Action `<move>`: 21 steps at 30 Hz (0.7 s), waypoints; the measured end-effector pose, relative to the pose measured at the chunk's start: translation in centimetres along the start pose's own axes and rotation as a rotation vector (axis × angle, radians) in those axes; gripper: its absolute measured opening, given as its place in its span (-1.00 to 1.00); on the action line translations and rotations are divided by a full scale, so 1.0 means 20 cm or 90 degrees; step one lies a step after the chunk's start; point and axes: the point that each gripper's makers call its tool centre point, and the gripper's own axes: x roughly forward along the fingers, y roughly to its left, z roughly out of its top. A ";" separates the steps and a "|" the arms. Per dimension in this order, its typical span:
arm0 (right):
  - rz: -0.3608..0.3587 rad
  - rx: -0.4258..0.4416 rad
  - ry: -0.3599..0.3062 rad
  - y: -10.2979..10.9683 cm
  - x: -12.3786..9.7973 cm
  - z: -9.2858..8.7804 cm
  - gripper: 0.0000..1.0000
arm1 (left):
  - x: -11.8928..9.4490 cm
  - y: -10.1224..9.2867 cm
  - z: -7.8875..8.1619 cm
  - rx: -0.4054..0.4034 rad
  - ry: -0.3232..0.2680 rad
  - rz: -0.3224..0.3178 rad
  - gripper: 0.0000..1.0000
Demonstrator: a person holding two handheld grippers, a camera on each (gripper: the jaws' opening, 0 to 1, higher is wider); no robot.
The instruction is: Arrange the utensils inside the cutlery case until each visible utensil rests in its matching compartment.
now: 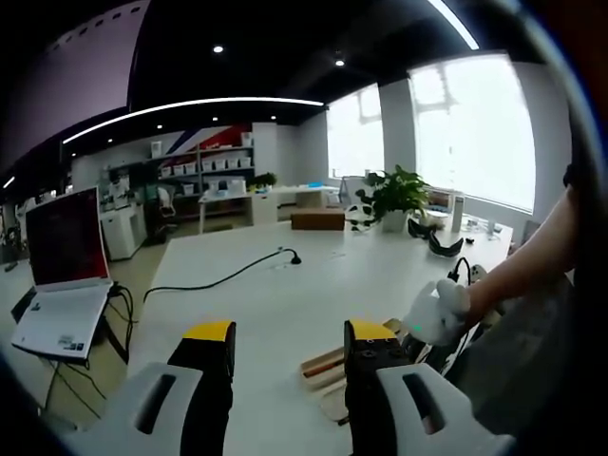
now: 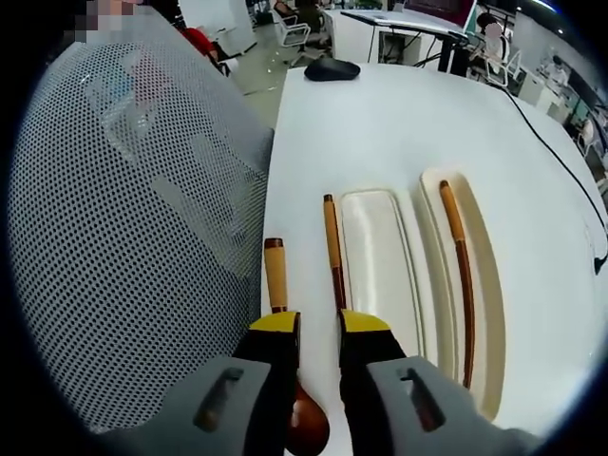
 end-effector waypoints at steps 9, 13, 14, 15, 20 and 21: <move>0.006 -0.006 -0.022 0.02 -0.03 0.05 -0.77 | 0.00 0.00 0.00 -0.001 0.000 0.001 -0.07; 0.036 -0.013 -0.011 0.08 -0.02 0.03 -0.76 | 0.00 0.00 0.00 -0.001 -0.001 0.002 -0.07; 0.039 -0.023 0.000 0.09 -0.01 0.02 -0.76 | 0.00 0.00 0.00 -0.001 -0.001 0.002 -0.07; 0.040 -0.026 0.007 0.09 -0.01 0.01 -0.77 | 0.00 0.00 0.00 -0.001 0.000 0.002 -0.07; 0.042 -0.023 0.010 0.09 -0.01 -0.01 -0.76 | 0.00 0.00 0.00 -0.002 0.000 0.002 -0.07; 0.043 -0.023 0.012 0.09 -0.01 -0.01 -0.76 | 0.00 0.00 0.00 -0.002 0.000 0.003 -0.07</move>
